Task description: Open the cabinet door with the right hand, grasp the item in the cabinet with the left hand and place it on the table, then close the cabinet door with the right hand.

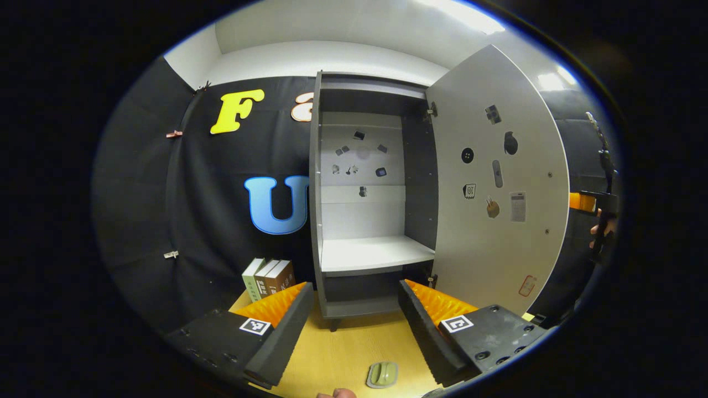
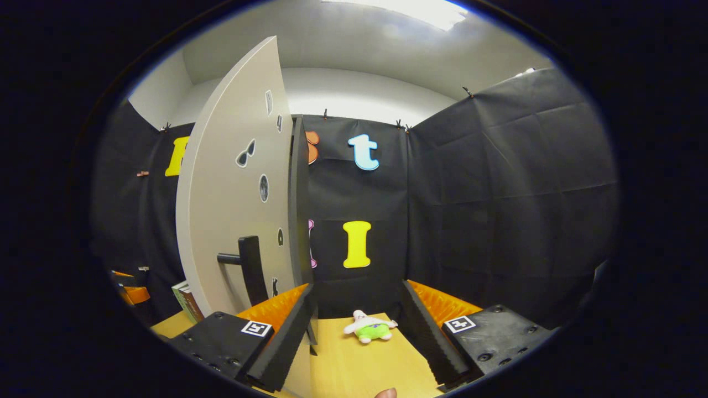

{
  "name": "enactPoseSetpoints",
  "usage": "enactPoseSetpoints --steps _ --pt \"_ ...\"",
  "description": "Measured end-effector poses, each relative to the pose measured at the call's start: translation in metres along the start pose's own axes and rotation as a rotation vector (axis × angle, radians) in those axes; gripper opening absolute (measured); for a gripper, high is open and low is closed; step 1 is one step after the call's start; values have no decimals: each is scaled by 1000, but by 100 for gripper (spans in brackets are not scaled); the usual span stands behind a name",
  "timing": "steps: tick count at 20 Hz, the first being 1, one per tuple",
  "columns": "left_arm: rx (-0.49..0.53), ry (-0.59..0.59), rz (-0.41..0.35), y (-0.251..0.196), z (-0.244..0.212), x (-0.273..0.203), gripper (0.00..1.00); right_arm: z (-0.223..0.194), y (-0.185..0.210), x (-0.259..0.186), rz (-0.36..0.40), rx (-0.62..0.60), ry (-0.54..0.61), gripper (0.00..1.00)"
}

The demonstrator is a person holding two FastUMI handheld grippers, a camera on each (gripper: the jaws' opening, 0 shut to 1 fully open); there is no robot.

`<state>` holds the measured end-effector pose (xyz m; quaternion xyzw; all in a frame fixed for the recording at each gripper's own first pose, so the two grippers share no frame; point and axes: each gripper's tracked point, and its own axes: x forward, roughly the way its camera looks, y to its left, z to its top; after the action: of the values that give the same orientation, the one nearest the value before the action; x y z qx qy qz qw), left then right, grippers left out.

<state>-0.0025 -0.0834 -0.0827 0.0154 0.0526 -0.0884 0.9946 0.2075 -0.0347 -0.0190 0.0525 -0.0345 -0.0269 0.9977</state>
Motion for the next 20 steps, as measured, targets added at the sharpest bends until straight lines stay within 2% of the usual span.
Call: enactPoseSetpoints --steps 4,10,14,15,16,20 --pt "-26 25 26 15 -6 -16 99 -1 1 1 -7 3 9 95" --pt "-57 41 35 28 -12 -34 96 0 15 1 -28 -43 16 97" --pt "-48 29 56 35 -11 -44 96 -5 49 -7 12 -55 21 97" --pt "-49 25 59 37 -10 -47 96 -5 61 -9 22 -55 16 100" --pt "-51 23 65 39 -9 -50 96 -5 75 -13 32 -55 13 97" --pt "-51 11 91 46 -1 -59 96 -11 115 -12 62 -42 12 97"
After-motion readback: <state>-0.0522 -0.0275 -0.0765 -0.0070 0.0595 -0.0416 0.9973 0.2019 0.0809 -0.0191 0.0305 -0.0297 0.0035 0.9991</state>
